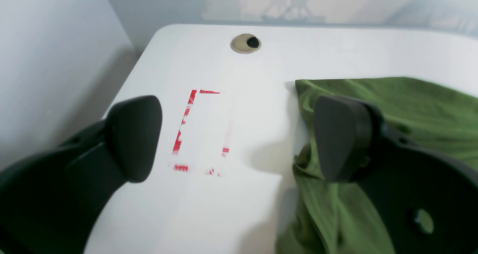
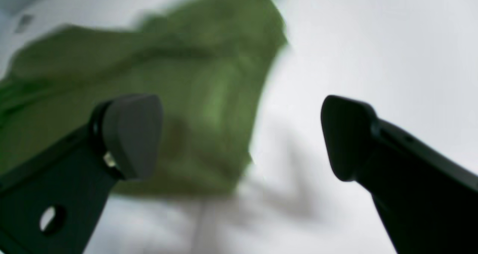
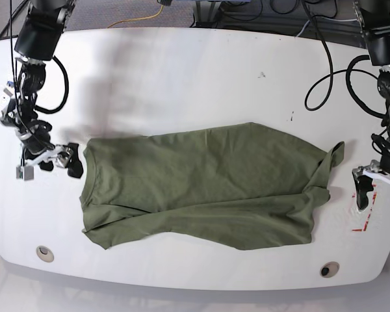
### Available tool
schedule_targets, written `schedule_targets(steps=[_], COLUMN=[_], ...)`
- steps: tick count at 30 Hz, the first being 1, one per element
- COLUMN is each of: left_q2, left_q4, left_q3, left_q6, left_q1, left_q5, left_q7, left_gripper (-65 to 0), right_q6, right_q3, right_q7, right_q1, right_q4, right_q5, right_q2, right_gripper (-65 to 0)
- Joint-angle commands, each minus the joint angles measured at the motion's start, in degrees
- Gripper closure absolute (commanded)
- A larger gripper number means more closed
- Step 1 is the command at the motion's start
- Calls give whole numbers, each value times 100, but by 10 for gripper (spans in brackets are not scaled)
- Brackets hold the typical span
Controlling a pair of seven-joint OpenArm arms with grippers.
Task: Layout the t-shirt on the table in an organized manner, then fold the t-shirt properly
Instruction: 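Open both grippers and lift them off the shirt edges, then move the right gripper to the shirt's bunched corner near the hem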
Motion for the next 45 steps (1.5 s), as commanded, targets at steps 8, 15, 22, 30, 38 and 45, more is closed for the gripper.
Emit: schedule_targets(steps=[8,15,22,30,38,45], left_q2=[-103,90,90,90,82,82], left_q4=[779,1368,1570,1570,1570,1570], left_q3=[-475,-845,-906,-915,-915,-915], left_q6=[-17,-17,-17,-17,-17,-17], left_q1=[400,822,1015,1024,1024,1024], left_q5=[-135,-135,-135,-135,-135,-135], left_q7=[793,881,881,881,881,881], left_gripper=[-619,-619,-619,-619,-619,-619], right_q6=[42,42,51,60,51,42], right_q3=[106,98,89,63,45,45], right_q7=[-70,-70,-62,-70,-281,-290], right_q1=[-356,-163,-57,57,57,57], right_q4=[59,-610,-979,-1119,-1119,-1111], right_q5=[682,682,682,682,691,691], right_q2=[-191,-385,-385,-605,-895,-1000], right_gripper=[-650,-650,-650,-650,-564,-392])
